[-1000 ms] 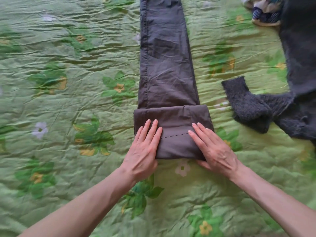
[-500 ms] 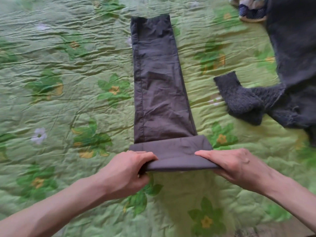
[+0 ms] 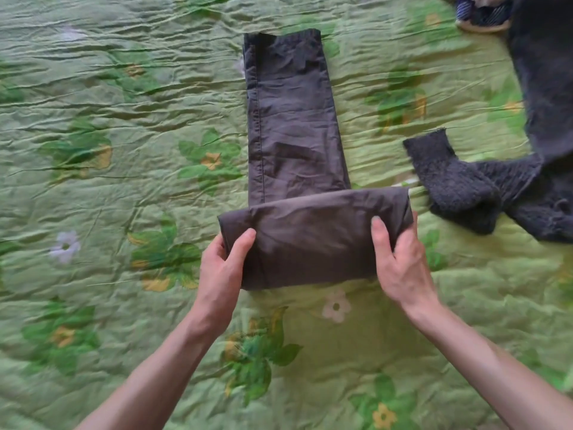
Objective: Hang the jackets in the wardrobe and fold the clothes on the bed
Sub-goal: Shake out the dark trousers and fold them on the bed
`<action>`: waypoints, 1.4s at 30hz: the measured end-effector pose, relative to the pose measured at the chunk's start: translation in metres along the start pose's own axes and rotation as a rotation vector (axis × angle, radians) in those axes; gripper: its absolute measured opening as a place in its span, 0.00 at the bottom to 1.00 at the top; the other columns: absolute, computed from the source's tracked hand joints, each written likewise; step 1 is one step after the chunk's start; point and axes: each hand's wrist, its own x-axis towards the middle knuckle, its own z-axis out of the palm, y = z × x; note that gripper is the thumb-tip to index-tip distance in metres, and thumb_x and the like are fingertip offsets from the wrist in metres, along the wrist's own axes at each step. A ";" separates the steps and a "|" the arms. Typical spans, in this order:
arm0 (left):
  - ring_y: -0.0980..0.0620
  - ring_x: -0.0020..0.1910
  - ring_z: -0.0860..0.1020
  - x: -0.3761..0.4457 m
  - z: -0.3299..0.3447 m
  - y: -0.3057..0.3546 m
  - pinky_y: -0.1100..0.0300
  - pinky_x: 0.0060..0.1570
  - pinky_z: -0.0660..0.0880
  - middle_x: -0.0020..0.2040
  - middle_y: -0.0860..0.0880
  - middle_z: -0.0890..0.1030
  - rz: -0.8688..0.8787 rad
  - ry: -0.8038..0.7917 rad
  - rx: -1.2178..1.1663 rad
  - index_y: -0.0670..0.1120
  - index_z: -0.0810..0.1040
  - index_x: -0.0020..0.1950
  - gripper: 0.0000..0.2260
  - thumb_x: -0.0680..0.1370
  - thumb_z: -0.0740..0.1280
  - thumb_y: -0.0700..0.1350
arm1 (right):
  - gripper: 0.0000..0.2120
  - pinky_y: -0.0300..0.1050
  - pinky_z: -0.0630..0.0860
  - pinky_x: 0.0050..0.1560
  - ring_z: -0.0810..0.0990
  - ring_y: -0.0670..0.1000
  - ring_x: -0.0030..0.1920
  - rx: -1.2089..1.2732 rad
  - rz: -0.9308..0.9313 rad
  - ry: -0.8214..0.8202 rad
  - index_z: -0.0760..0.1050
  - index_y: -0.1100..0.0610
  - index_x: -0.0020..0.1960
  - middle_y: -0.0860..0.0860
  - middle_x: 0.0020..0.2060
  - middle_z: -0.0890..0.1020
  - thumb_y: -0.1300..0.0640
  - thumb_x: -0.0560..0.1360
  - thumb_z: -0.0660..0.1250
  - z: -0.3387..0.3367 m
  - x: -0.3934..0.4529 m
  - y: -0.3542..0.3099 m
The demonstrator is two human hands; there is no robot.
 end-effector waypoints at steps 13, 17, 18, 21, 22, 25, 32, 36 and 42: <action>0.52 0.50 0.82 0.055 0.002 -0.021 0.48 0.53 0.78 0.50 0.57 0.83 0.345 0.043 0.612 0.51 0.74 0.61 0.05 0.86 0.63 0.48 | 0.19 0.57 0.71 0.48 0.81 0.69 0.54 -0.224 0.197 0.211 0.72 0.61 0.65 0.65 0.56 0.83 0.47 0.87 0.54 0.056 0.049 0.010; 0.40 0.57 0.80 0.049 0.018 -0.024 0.47 0.56 0.75 0.59 0.45 0.80 0.417 0.255 0.835 0.46 0.69 0.71 0.16 0.84 0.65 0.48 | 0.21 0.55 0.70 0.65 0.75 0.64 0.66 -0.313 -0.099 0.310 0.67 0.63 0.74 0.63 0.66 0.76 0.55 0.84 0.61 0.055 0.044 0.016; 0.39 0.63 0.76 0.046 0.021 -0.024 0.45 0.63 0.72 0.65 0.41 0.76 0.503 0.298 0.929 0.44 0.68 0.73 0.20 0.83 0.66 0.48 | 0.23 0.54 0.67 0.72 0.71 0.62 0.72 -0.365 -0.212 0.304 0.66 0.63 0.77 0.62 0.71 0.73 0.56 0.84 0.61 0.054 0.043 0.018; 0.38 0.78 0.65 0.042 0.023 -0.028 0.42 0.78 0.61 0.76 0.38 0.68 0.833 0.148 1.169 0.40 0.68 0.78 0.24 0.83 0.65 0.46 | 0.27 0.56 0.59 0.80 0.61 0.58 0.81 -0.511 -0.511 0.132 0.64 0.62 0.80 0.59 0.79 0.66 0.50 0.85 0.59 0.053 0.039 0.024; 0.39 0.81 0.62 0.042 0.023 -0.032 0.40 0.79 0.59 0.79 0.39 0.66 0.889 0.042 1.238 0.40 0.68 0.79 0.25 0.84 0.63 0.48 | 0.28 0.58 0.59 0.80 0.59 0.57 0.82 -0.542 -0.561 0.058 0.64 0.61 0.80 0.58 0.80 0.65 0.47 0.85 0.58 0.054 0.036 0.028; 0.43 0.84 0.53 0.047 0.021 -0.046 0.40 0.81 0.56 0.84 0.42 0.59 0.867 -0.163 1.402 0.43 0.61 0.83 0.30 0.84 0.59 0.56 | 0.33 0.60 0.60 0.79 0.56 0.59 0.83 -0.616 -0.554 -0.051 0.62 0.59 0.82 0.58 0.82 0.60 0.40 0.85 0.55 0.060 0.034 0.041; 0.43 0.85 0.46 0.063 0.025 -0.042 0.40 0.81 0.54 0.86 0.42 0.49 0.776 -0.243 1.533 0.46 0.53 0.86 0.36 0.83 0.56 0.63 | 0.37 0.60 0.57 0.80 0.51 0.60 0.83 -0.708 -0.423 -0.038 0.54 0.57 0.84 0.60 0.83 0.51 0.35 0.83 0.54 0.072 0.037 0.042; 0.39 0.84 0.49 0.053 0.015 -0.038 0.34 0.79 0.56 0.85 0.39 0.54 0.883 -0.347 1.559 0.45 0.59 0.84 0.42 0.78 0.63 0.67 | 0.35 0.61 0.56 0.81 0.52 0.59 0.83 -0.680 -0.454 -0.025 0.57 0.56 0.84 0.59 0.83 0.54 0.37 0.83 0.55 0.065 0.035 0.040; 0.37 0.84 0.54 0.045 -0.009 -0.041 0.36 0.78 0.59 0.84 0.37 0.56 0.971 -0.472 1.698 0.42 0.60 0.83 0.46 0.67 0.68 0.55 | 0.34 0.64 0.60 0.79 0.57 0.58 0.82 -0.668 -0.759 -0.102 0.65 0.56 0.80 0.57 0.81 0.62 0.37 0.81 0.60 0.050 0.020 0.051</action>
